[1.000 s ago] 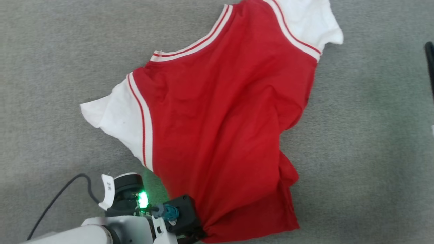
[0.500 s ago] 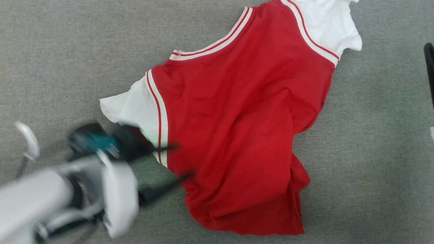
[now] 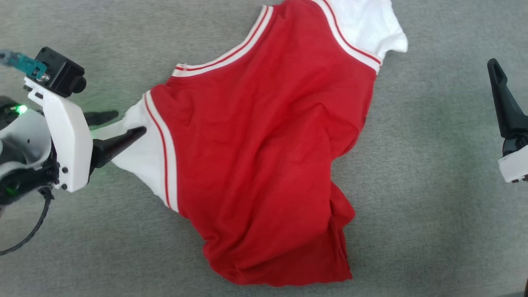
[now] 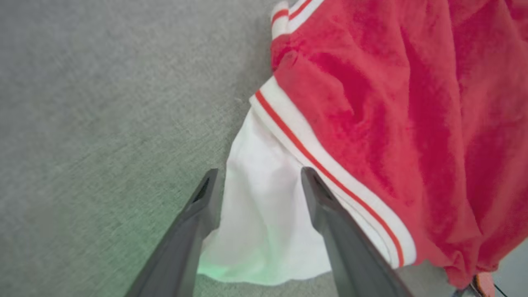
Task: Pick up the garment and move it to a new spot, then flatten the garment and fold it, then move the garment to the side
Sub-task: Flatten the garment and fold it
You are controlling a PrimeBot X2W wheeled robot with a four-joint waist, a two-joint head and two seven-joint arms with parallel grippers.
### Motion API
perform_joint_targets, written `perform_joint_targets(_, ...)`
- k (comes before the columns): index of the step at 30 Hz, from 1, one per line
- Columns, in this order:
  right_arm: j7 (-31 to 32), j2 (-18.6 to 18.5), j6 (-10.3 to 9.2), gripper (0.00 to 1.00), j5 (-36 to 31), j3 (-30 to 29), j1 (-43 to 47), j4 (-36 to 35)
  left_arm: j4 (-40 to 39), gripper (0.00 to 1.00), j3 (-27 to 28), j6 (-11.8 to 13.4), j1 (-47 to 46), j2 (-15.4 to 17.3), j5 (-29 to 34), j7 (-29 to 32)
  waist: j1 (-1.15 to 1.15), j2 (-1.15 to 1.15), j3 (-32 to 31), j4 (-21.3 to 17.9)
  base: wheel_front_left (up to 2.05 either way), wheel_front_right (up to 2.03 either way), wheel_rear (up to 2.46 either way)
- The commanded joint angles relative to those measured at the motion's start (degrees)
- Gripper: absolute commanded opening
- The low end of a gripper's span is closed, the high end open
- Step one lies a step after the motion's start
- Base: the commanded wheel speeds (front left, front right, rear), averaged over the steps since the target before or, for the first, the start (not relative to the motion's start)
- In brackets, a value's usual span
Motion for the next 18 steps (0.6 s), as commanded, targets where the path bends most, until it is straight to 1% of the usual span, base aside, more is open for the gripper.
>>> perform_joint_targets(1,-0.52,0.24,-0.02,1.00,0.07,-0.17,-0.20,0.12,1.22,1.00,-0.37,0.13,-1.15,-0.47,-1.59,1.62,0.00,0.00,0.56,-0.78,0.00,0.00,0.00)
perform_joint_targets(4,-0.91,0.33,-0.02,1.00,0.08,-0.36,0.06,0.48,3.75,1.00,-1.26,0.13,-1.76,-1.33,-5.50,5.53,0.00,0.00,1.09,-1.45,0.00,0.00,0.00)
perform_joint_targets(6,-1.07,0.44,-0.02,1.00,0.16,-0.41,0.29,0.55,4.78,1.00,-2.40,0.13,-2.31,-1.37,-5.05,7.03,0.00,0.00,1.48,-1.74,0.00,0.00,0.00)
perform_joint_targets(7,-1.11,0.48,-0.02,1.00,0.22,-0.45,0.39,0.54,5.30,0.91,-3.07,0.14,-2.47,-1.48,-4.53,7.50,0.00,0.00,1.65,-1.80,0.00,0.00,0.00)
perform_joint_targets(8,-1.23,0.51,-0.02,1.00,0.24,-0.48,0.48,0.54,5.83,0.78,-3.63,0.15,-2.60,-1.51,-4.02,7.72,0.00,0.00,1.80,-1.86,0.00,0.00,0.00)
perform_joint_targets(9,-1.34,0.52,-0.02,1.00,0.22,-0.50,0.53,0.60,6.37,0.53,-4.20,0.17,-2.61,-1.64,-3.81,7.90,0.00,0.00,1.93,-1.88,0.00,0.00,0.00)
perform_joint_targets(10,-1.31,0.55,-0.02,1.00,0.15,-0.48,0.50,0.68,6.70,0.43,-4.67,0.18,-2.50,-1.88,-4.09,8.14,0.00,0.00,2.03,-1.86,0.00,0.00,0.00)
perform_joint_targets(11,-1.22,0.61,-0.02,1.00,0.03,-0.45,0.36,0.71,6.82,0.18,-5.00,0.17,-2.44,-2.15,-4.66,8.20,0.00,0.00,2.12,-1.81,0.00,0.00,0.00)
perform_joint_targets(12,-1.05,0.60,-0.02,1.00,-0.06,-0.39,0.15,0.72,6.86,0.00,-5.21,0.15,-2.47,-2.37,-5.01,8.08,0.00,0.00,2.22,-1.72,0.00,0.00,0.00)
perform_joint_targets(15,-0.36,0.11,-0.02,1.00,-0.24,-0.15,-0.81,0.42,6.25,0.00,-5.34,0.14,-2.89,-2.86,-5.83,6.97,0.00,0.00,2.72,-1.12,0.00,0.00,0.00)
perform_joint_targets(18,0.98,-1.13,-0.02,1.00,-0.17,1.04,-2.87,0.34,5.48,0.00,-5.54,0.14,-3.77,-2.99,-6.16,5.88,0.00,0.00,3.41,-0.29,0.00,0.00,0.00)
